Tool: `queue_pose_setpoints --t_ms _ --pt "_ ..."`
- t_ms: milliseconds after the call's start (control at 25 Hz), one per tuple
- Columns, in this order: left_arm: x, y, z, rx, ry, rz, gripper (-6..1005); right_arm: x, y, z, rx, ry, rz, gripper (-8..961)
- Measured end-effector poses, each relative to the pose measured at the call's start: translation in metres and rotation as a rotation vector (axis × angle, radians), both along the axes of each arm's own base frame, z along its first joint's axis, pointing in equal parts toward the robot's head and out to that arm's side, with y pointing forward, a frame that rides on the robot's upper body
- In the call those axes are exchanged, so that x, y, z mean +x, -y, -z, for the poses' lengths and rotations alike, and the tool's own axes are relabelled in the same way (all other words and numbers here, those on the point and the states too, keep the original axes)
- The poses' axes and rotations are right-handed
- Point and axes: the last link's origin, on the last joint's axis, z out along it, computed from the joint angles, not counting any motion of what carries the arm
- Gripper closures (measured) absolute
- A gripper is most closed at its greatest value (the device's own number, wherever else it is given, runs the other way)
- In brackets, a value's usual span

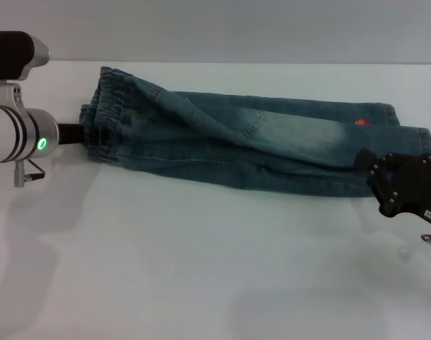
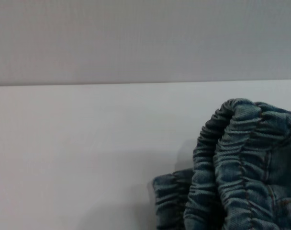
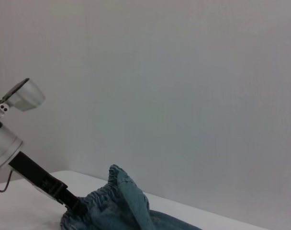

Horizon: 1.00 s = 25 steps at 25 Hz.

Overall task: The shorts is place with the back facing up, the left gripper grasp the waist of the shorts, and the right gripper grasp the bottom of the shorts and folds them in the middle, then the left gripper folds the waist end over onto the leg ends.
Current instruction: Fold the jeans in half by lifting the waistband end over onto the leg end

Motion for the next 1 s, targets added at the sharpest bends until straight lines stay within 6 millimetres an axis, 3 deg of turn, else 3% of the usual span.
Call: queue_pose_setpoints --t_ms 120,480,680,1000 --pt "0.002 0.000 -0.001 0.006 0.004 0.006 563 0.000 0.000 0.000 0.001 -0.001 0.001 953" --pt "0.006 0.006 -0.009 0.041 0.042 0.022 663 0.000 0.001 0.000 0.001 -0.005 0.001 953" --pt "0.002 0.009 -0.010 0.049 0.070 0.008 817 0.001 0.001 0.000 0.004 -0.011 0.009 953" --pt "0.001 0.012 -0.008 0.048 0.076 0.005 849 0.004 0.005 -0.001 0.010 -0.015 0.021 954"
